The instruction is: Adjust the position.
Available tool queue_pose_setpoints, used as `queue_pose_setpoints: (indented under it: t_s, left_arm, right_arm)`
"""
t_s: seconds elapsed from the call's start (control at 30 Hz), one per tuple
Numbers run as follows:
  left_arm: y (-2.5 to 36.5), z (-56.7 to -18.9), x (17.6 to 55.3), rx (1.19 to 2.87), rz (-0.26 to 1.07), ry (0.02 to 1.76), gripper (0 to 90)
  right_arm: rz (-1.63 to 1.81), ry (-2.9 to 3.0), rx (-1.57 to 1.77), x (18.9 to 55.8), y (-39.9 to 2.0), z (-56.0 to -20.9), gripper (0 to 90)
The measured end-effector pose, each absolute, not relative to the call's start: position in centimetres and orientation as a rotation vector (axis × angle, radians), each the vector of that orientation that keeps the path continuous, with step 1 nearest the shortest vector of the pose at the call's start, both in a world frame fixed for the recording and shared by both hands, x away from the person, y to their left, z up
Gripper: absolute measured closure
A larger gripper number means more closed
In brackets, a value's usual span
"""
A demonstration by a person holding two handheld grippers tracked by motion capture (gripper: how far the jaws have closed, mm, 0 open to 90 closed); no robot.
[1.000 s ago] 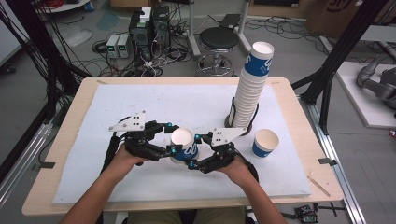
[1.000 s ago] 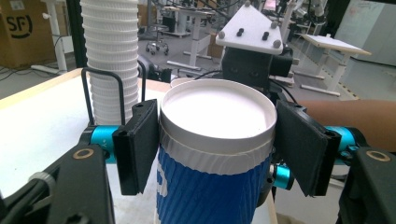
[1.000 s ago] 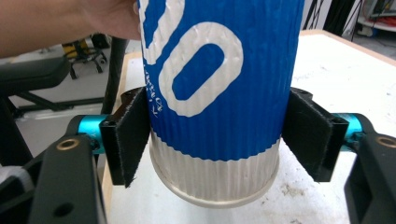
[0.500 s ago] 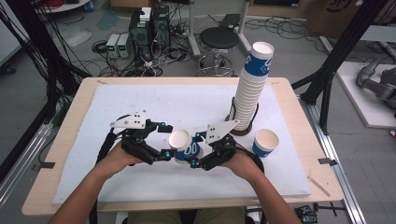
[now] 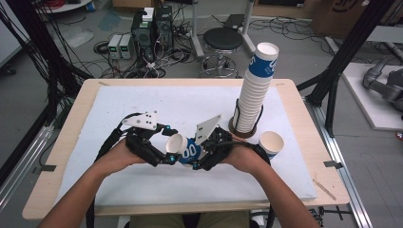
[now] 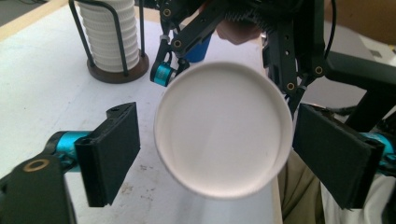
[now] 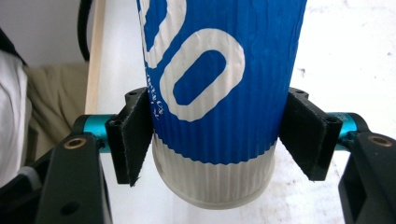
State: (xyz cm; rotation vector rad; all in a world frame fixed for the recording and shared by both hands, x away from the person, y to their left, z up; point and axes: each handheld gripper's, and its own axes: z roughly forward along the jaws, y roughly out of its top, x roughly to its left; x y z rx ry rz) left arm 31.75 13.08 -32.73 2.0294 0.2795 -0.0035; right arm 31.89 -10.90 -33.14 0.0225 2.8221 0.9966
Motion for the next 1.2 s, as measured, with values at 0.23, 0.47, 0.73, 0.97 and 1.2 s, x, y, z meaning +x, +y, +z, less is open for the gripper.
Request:
queue_pose_setpoints:
  t_s: [0.23,0.47,0.73,0.97,1.2]
  left_arm:
    - [12.4,-32.9,32.0,2.071,-0.027,0.268,21.1]
    - [12.2,-33.1,32.0,2.12,-0.047,0.232,28.8]
    - [12.0,-33.5,31.9,2.135,-0.03,0.196,30.4]
    - [12.6,-34.3,32.0,2.093,-0.025,0.198,30.4]
    - [13.7,-35.2,31.9,1.973,-0.029,0.221,30.3]
  right_arm:
    - [0.92,2.858,-0.001,31.8,-10.2,-33.0,30.5]
    - [0.857,2.876,-0.03,31.6,-9.8,-33.0,30.4]
    - [0.822,2.879,-0.027,31.3,-9.7,-33.3,24.7]
    - [1.127,2.783,0.089,31.7,-11.9,-33.2,18.8]
    - [1.448,2.658,0.201,31.8,-14.5,-33.5,18.8]
